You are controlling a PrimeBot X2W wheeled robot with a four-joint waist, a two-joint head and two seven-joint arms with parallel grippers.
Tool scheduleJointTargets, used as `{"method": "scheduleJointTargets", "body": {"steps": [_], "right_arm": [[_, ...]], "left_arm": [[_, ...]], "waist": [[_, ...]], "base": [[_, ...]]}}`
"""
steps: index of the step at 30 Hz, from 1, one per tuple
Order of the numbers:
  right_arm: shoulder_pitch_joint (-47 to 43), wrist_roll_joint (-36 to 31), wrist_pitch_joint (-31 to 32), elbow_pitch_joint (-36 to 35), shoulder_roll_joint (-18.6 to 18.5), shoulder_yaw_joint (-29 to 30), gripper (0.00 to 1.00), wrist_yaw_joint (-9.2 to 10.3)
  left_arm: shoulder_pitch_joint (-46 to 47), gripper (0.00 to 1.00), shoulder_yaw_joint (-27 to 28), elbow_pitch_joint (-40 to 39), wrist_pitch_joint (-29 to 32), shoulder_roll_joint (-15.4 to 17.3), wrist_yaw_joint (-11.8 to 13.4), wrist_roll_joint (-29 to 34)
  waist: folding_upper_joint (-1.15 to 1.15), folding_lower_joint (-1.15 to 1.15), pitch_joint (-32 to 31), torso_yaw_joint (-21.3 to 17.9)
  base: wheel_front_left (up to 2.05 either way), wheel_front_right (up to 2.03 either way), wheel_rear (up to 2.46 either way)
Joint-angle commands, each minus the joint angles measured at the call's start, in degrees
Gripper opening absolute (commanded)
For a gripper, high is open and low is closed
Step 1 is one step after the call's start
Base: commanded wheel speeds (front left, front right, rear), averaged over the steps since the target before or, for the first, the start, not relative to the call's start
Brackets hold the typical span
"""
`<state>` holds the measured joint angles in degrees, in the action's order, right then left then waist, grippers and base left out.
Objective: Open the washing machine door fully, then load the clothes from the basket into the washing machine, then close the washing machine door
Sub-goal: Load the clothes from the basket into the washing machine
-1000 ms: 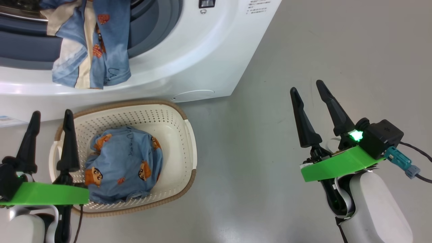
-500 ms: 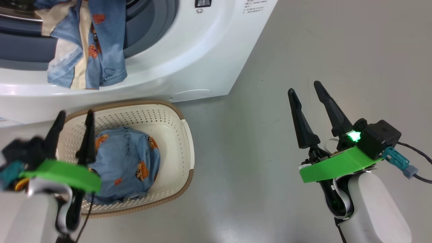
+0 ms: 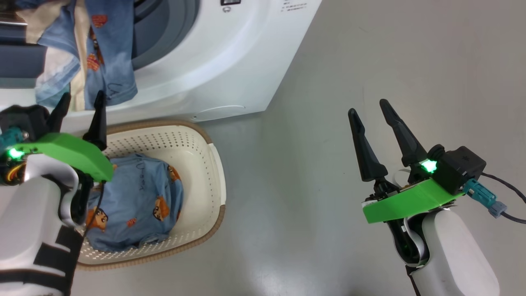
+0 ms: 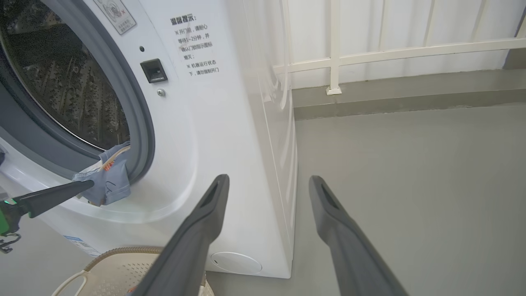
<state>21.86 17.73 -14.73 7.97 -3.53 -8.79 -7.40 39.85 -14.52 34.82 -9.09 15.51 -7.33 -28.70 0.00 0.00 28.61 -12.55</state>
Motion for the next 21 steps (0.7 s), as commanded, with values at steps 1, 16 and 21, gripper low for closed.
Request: {"method": "scheduleJointTargets", "body": {"steps": [1, 16, 21], "right_arm": [[-0.22, 0.2, -0.27, -1.57, 0.49, -1.18, 1.0, -0.09], [0.12, 0.83, -0.27, -2.21, 0.64, -1.24, 1.0, -0.09], [0.27, 1.0, -0.27, -2.11, 0.64, -1.19, 1.0, -0.09]], "left_arm": [[2.32, 1.0, 1.21, 1.46, 1.14, 2.15, 0.14, 0.06], [12.27, 1.0, -0.76, 17.77, -0.9, 0.24, -0.1, -2.42], [14.04, 0.0, -2.06, 20.17, -2.36, -0.43, -0.13, -3.56]], "waist": [[0.0, 0.0, 0.33, -0.43], [0.0, 0.0, 1.68, -1.51], [0.0, 0.0, 1.89, -1.2]], "base": [[0.0, 0.0, 0.0], [0.0, 0.0, 0.0], [0.0, 0.0, 0.0]]}}
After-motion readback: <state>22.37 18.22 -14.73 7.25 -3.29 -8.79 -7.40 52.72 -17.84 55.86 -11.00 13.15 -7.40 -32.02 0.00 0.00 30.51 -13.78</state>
